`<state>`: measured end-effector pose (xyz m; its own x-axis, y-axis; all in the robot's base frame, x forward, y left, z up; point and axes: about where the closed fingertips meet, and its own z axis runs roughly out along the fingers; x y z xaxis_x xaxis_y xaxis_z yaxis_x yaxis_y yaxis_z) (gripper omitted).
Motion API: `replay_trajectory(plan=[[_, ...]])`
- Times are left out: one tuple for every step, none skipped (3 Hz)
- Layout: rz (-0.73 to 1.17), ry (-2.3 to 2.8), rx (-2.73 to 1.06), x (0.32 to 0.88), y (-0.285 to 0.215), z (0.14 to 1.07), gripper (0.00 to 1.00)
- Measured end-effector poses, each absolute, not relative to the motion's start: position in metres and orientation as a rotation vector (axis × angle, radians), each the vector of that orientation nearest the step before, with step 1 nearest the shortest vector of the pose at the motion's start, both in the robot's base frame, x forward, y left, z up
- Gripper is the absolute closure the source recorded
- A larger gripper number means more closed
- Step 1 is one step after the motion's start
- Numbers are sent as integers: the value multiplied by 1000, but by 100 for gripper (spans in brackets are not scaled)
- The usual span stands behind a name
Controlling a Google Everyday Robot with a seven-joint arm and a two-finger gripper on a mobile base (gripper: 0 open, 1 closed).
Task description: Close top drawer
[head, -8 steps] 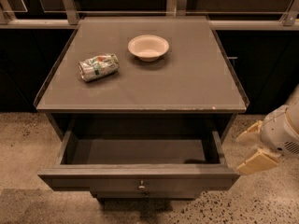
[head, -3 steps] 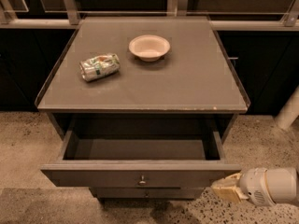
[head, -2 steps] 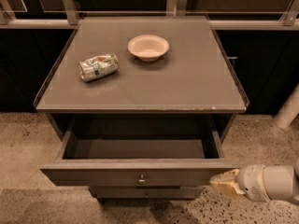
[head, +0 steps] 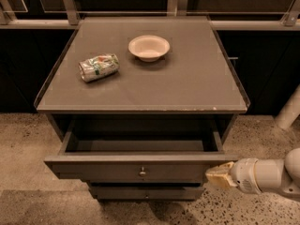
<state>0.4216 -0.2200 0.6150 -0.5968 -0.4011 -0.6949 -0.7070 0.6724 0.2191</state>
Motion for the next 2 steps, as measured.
replay_trajectory(plan=[[645,2267,-850,420,-220,615,100],[626,2254,-879,434,-213,613,100]])
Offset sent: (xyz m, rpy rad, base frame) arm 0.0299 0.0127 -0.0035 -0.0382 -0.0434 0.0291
